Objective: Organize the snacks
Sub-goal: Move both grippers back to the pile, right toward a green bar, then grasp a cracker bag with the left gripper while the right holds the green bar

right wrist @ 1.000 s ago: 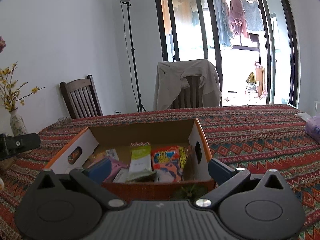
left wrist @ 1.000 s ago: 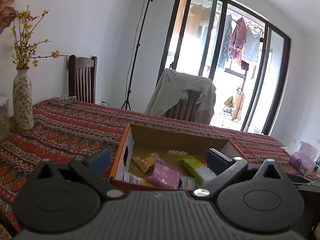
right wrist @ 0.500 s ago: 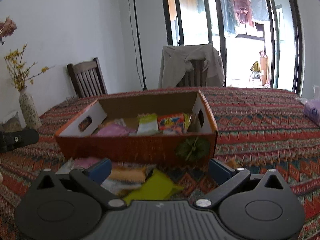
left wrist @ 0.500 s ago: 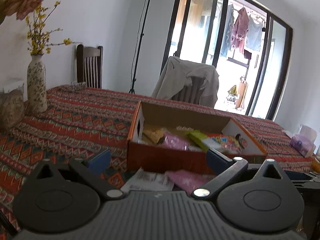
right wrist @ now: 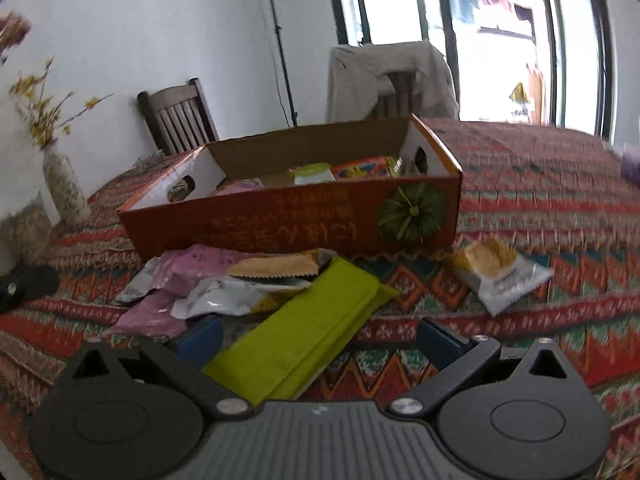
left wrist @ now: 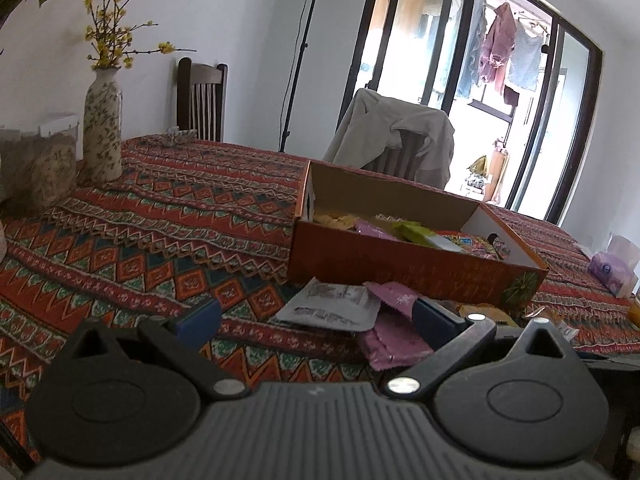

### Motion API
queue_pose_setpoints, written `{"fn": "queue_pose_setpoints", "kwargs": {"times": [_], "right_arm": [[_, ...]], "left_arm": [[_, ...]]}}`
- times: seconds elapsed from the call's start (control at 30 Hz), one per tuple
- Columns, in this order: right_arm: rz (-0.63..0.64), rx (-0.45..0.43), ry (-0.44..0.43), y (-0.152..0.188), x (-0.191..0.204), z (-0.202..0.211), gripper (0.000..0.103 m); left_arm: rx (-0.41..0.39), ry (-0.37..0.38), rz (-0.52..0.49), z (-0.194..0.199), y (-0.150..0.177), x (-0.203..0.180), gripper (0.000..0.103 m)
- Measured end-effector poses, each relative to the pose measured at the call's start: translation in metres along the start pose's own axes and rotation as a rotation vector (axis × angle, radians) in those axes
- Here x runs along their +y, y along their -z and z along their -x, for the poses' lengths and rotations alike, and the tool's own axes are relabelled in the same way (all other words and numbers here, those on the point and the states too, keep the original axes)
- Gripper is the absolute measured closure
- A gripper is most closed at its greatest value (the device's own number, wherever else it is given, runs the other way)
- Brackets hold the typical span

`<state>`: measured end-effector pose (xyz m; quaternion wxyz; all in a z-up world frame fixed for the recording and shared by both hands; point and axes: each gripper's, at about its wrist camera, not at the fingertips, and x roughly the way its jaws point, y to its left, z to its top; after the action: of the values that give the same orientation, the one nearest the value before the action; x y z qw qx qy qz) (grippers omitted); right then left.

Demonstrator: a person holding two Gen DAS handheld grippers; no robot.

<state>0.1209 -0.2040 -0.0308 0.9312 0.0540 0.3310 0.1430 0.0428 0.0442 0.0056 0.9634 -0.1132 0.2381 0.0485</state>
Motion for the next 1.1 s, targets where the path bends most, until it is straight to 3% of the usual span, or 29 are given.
{"fn": "queue_pose_setpoints", "kwargs": {"times": [0.2,0.27,0.57,0.9,1.1], "right_arm": [[-0.066,0.019,0.004,0.008,-0.021,-0.001,0.045],[-0.055,0.021,0.014,0.01,-0.026,0.002,0.065],[0.08,-0.025,0.079,0.024,-0.028,0.018,0.069],[0.067,-0.091,0.066,0.026,-0.032,0.032,0.069],[0.064,-0.105,0.054,0.028,-0.032,0.036,0.069]], "left_arm": [[0.011,-0.003,0.011,0.001,0.003,0.002,0.0],[0.017,-0.003,0.011,0.0,0.004,0.001,0.0],[0.051,0.005,-0.009,-0.004,0.011,-0.01,0.0],[0.138,0.019,-0.051,-0.013,0.027,-0.037,0.0],[0.173,-0.035,-0.056,-0.021,0.041,-0.061,0.0]]}}
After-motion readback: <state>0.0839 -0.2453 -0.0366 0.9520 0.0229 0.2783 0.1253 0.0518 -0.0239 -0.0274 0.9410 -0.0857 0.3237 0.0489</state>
